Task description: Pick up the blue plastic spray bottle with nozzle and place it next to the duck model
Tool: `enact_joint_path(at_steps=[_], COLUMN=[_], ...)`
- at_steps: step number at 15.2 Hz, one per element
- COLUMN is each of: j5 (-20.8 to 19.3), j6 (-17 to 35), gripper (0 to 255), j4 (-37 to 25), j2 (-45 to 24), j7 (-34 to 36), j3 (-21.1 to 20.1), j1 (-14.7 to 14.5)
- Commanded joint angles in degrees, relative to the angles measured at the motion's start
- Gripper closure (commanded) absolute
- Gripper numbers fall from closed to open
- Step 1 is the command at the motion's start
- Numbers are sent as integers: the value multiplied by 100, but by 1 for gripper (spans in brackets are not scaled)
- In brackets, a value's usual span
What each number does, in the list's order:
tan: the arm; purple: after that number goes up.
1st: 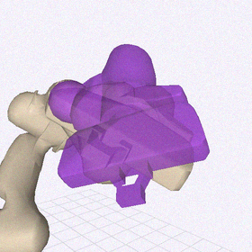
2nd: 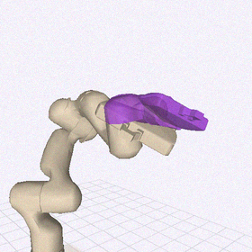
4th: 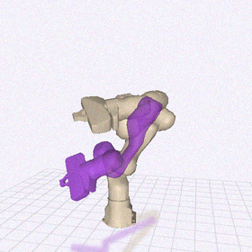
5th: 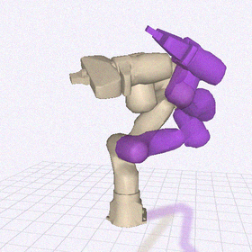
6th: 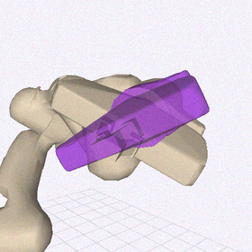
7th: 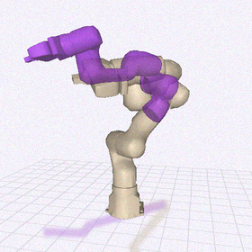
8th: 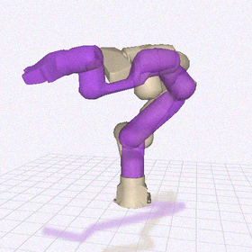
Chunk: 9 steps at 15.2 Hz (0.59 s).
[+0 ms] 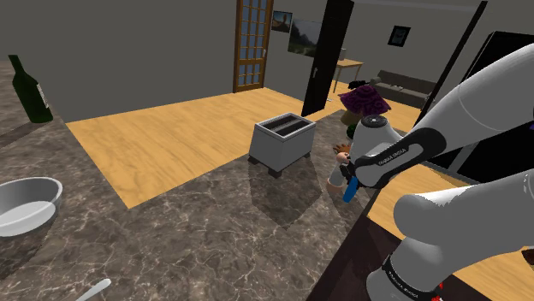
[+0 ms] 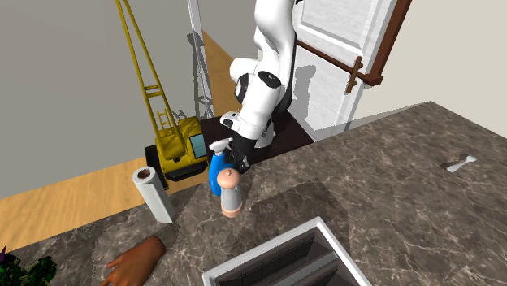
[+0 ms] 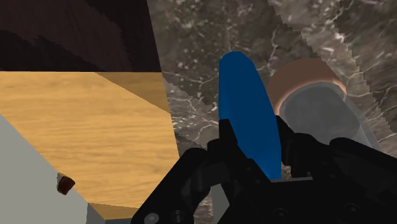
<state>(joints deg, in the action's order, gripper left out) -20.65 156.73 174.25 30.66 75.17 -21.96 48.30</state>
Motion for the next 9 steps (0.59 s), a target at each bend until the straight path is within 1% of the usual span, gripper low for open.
enact_joint_path(at_steps=[1, 2, 5, 9], j5=[-1, 2, 219, 430], j6=[0, -1, -382, -872], gripper=[255, 255, 255, 255], j4=[2, 3, -46, -148], j2=[-3, 0, 310, 685], j7=[1, 1, -238, -496], j3=[0, 0, 235, 460], j1=[2, -1, -284, -548])
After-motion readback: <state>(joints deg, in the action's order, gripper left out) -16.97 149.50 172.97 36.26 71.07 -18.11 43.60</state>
